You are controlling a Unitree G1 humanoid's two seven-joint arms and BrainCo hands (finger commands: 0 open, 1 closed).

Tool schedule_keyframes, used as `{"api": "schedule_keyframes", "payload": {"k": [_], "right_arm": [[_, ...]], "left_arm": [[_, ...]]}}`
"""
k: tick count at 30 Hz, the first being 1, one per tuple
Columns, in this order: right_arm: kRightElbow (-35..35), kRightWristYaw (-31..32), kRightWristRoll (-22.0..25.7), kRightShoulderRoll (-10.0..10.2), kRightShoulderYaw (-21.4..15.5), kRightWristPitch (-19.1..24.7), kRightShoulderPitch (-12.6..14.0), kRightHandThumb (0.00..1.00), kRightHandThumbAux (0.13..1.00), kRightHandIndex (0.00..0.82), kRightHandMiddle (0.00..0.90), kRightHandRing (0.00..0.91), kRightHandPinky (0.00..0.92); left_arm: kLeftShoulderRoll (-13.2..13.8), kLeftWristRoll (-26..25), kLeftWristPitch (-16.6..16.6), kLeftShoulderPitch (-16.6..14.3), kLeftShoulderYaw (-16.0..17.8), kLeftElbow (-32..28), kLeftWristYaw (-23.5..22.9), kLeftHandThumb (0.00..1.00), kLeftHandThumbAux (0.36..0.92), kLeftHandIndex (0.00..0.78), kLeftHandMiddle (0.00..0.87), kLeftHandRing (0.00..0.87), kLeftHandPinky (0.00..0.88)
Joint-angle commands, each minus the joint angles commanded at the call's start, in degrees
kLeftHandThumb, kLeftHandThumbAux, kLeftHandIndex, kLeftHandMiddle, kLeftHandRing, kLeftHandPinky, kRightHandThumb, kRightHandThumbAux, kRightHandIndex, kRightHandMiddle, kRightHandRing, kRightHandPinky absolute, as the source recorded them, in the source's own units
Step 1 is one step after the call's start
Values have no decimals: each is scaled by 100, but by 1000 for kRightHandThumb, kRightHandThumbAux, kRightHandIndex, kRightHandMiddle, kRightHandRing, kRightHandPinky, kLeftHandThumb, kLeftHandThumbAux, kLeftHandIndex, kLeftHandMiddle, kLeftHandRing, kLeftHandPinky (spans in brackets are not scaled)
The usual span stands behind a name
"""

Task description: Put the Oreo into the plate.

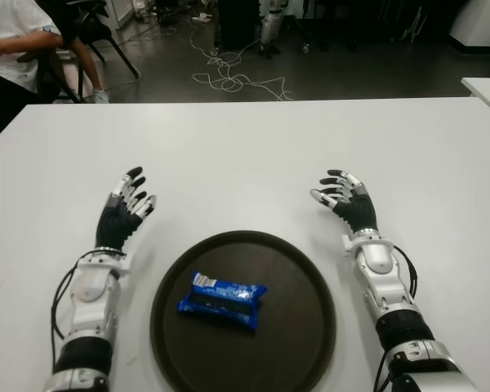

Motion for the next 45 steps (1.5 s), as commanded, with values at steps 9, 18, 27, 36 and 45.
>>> {"api": "schedule_keyframes", "payload": {"k": [9,18,27,36,45], "right_arm": [[35,-4,-42,-48,27,-32,-17,123,759,284,376,384,387],[65,-7,-14,-56,25,-17,-42,109,758,289,376,377,378],[95,-25,-47,-73,42,-48,-57,115,769,289,380,381,386],[186,-42,-13,-65,11,-81,-94,156,767,296,376,377,388],[297,-54,20,-49,-38,-56,-150,172,781,297,381,387,399]], "left_arm": [[-40,-146,-73,-67,46,170,-115,0,724,26,68,35,34],[-75,-148,-83,-23,9,-8,-123,0,723,26,59,29,37],[-81,-100,-2,1,13,-87,-80,0,701,50,90,66,68],[-57,-147,168,6,14,-144,-140,0,707,58,109,91,91],[19,-59,616,65,-7,-371,-74,48,722,82,141,130,136]]}}
